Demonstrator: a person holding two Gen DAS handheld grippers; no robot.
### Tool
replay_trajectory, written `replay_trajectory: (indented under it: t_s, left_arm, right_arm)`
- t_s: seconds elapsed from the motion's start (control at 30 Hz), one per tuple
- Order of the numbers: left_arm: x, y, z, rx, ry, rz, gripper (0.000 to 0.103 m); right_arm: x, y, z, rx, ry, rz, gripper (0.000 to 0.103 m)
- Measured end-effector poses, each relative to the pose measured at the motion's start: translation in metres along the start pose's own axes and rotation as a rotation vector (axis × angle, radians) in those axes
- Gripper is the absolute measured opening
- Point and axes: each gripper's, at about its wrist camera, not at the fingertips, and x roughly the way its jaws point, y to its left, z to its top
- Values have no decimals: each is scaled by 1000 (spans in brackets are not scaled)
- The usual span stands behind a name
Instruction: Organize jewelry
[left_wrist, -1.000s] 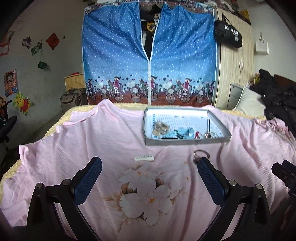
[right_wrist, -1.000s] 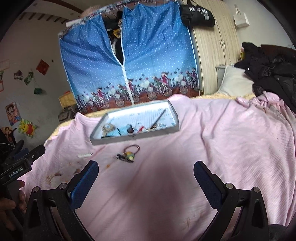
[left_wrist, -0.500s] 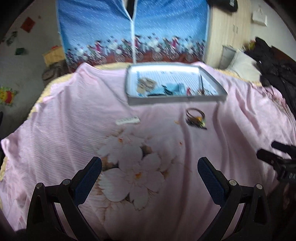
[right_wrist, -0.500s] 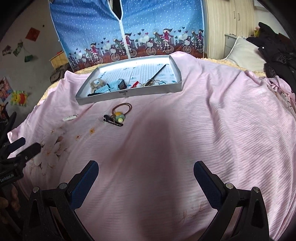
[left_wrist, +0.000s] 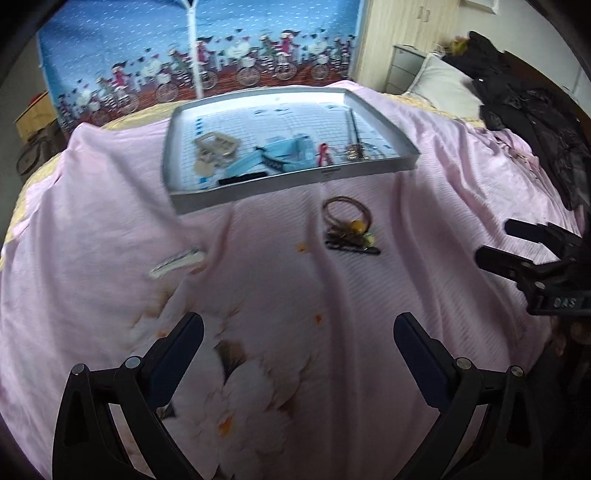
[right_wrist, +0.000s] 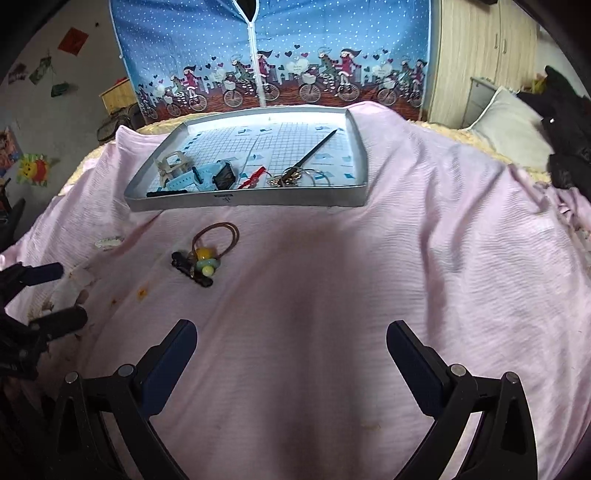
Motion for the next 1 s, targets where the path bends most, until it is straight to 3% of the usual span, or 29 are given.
replay_trajectory:
  t_s: [0.2, 0.4, 0.47, 0.53, 0.67, 1.0]
  left_arm:
    - [11, -8, 0, 35, -6, -80, 99]
    - [25, -17, -1, 51, 31, -115, 88]
    - [30, -20, -2, 50, 48, -149, 78]
    - [33, -22, -3, 44, 60, -182, 73]
    - [41, -27, 2, 33, 58, -229, 72]
    - [73, -31, 17, 50, 49, -164, 72]
  right_arm:
    - [17, -16, 8, 10, 29, -17, 103]
    - [28, -26, 7, 53, 78, 10, 98]
    - [30, -25, 6, 49, 89, 14, 97]
    - [31, -24, 6, 45, 95, 17, 93]
    - [35, -27, 6, 64, 114, 26, 91]
    - [60, -42, 10, 106, 168, 74, 79]
